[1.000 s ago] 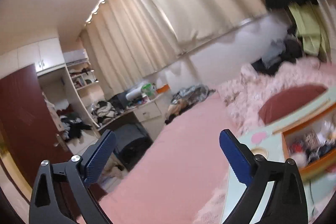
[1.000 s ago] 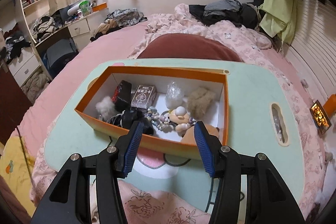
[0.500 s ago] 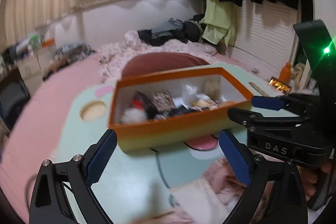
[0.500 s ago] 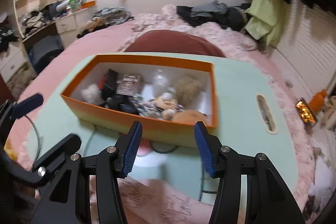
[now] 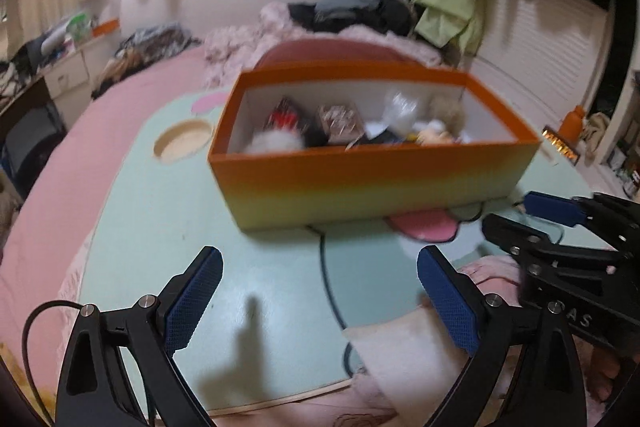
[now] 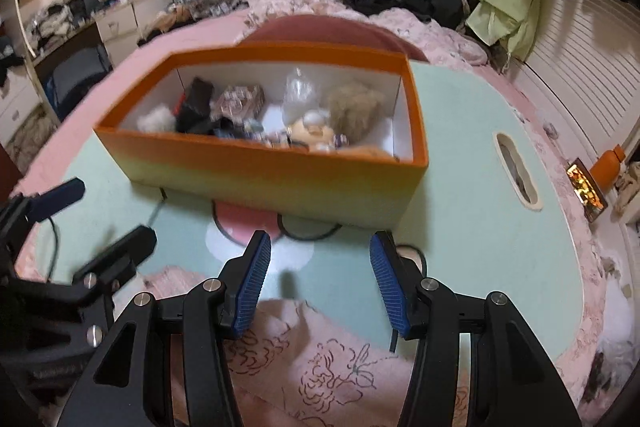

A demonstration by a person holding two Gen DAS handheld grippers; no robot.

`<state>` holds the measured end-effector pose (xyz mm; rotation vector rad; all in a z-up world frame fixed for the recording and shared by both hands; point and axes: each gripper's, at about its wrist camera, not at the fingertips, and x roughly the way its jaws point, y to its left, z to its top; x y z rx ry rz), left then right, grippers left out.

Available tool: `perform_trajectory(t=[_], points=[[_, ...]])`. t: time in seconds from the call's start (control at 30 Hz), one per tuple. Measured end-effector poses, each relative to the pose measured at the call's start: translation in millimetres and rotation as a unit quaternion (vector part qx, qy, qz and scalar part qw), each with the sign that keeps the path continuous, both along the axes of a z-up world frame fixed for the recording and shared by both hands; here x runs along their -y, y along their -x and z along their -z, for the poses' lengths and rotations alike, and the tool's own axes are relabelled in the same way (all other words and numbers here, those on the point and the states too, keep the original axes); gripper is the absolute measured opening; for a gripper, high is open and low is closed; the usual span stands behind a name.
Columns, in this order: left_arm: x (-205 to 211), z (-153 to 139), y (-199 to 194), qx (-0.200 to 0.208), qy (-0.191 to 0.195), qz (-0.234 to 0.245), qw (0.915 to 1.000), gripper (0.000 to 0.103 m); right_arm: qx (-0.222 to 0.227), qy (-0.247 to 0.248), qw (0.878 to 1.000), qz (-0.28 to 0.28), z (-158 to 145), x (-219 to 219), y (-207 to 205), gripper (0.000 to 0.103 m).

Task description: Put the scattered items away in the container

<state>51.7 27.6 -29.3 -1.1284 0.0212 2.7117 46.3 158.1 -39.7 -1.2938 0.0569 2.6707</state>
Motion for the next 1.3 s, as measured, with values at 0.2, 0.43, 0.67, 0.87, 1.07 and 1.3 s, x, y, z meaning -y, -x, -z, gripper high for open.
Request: perform_trajectory(t=[0.2, 0.43, 0.67, 0.87, 1.07, 1.3], points=[[6, 20, 11, 0.051, -0.008, -0.020, 0.9985, 0.098, 0.033, 0.018, 0.999, 0.007, 15, -6, 3, 0.067], [6, 29, 16, 0.069, 0.010, -0.026, 0.9972, 0.103, 0.043, 0.017, 0.999, 0.018, 18, -14, 4, 0.089], [10, 30, 14, 0.067, 0.010, -0.029, 0.9973, 0.103, 0.049, 0.019, 0.998, 0.023, 21, -19, 4, 0.103], [10, 30, 15, 0.067, 0.010, -0.028, 0.9973, 0.103, 0.051, 0.019, 0.998, 0.021, 21, -21, 6, 0.103], [10, 30, 15, 0.067, 0.010, -0.029, 0.9973, 0.103, 0.051, 0.020, 0.998, 0.019, 21, -21, 7, 0.103], [9, 30, 15, 0.067, 0.010, -0.029, 0.9973, 0.103, 0.048, 0.018, 0.999, 0.010, 21, -20, 10, 0.103]])
